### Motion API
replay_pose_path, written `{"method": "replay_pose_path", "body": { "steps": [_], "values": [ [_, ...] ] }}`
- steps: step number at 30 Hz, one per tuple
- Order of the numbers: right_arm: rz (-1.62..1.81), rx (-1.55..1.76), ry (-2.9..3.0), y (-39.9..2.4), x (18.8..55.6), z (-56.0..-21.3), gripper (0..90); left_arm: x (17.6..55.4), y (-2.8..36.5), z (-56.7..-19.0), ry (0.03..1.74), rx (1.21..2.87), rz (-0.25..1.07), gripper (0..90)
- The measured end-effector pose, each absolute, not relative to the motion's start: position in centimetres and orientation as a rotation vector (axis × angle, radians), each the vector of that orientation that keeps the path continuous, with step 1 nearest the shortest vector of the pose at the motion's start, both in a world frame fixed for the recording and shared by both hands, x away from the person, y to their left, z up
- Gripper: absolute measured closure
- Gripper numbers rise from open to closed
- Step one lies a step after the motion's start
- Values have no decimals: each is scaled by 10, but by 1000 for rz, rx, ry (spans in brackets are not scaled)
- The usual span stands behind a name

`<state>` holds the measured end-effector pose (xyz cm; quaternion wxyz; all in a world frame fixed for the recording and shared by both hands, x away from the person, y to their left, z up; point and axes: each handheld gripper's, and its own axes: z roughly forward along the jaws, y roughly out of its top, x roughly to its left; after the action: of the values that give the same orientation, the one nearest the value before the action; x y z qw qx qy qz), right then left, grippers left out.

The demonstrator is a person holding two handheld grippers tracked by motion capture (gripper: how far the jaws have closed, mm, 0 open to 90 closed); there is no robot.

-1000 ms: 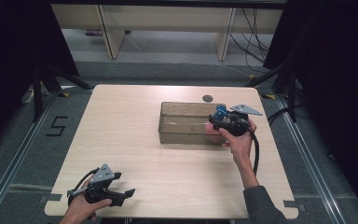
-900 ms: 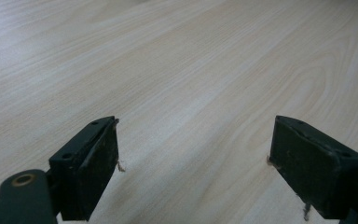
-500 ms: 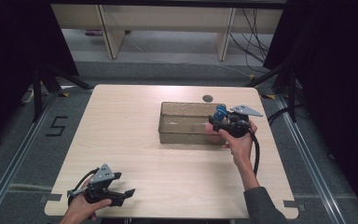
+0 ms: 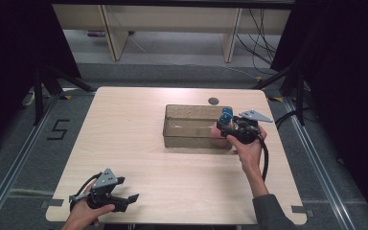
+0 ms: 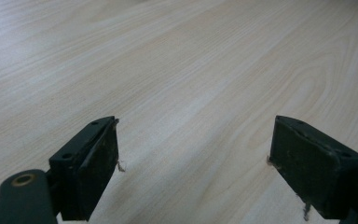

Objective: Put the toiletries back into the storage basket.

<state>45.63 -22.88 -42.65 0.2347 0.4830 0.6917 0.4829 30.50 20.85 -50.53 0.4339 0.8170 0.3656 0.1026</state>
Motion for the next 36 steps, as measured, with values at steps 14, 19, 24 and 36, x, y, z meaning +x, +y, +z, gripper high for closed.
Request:
{"method": "replay_pose_path", "body": {
  "steps": [14, 19, 24, 36],
  "values": [
    [1315, 1310, 1883, -226, 447, -425, 249, 306, 210, -505, 897, 2068, 270, 149],
    [1293, 1321, 1885, -227, 442, -424, 249, 305, 208, -505, 907, 2042, 248, 149],
    [1323, 1312, 1890, -225, 438, -424, 250, 306, 210, -505, 897, 2068, 270, 149],
    [1331, 1293, 1900, -223, 431, -423, 250, 306, 210, -505, 897, 2067, 270, 149]
  ]
}}
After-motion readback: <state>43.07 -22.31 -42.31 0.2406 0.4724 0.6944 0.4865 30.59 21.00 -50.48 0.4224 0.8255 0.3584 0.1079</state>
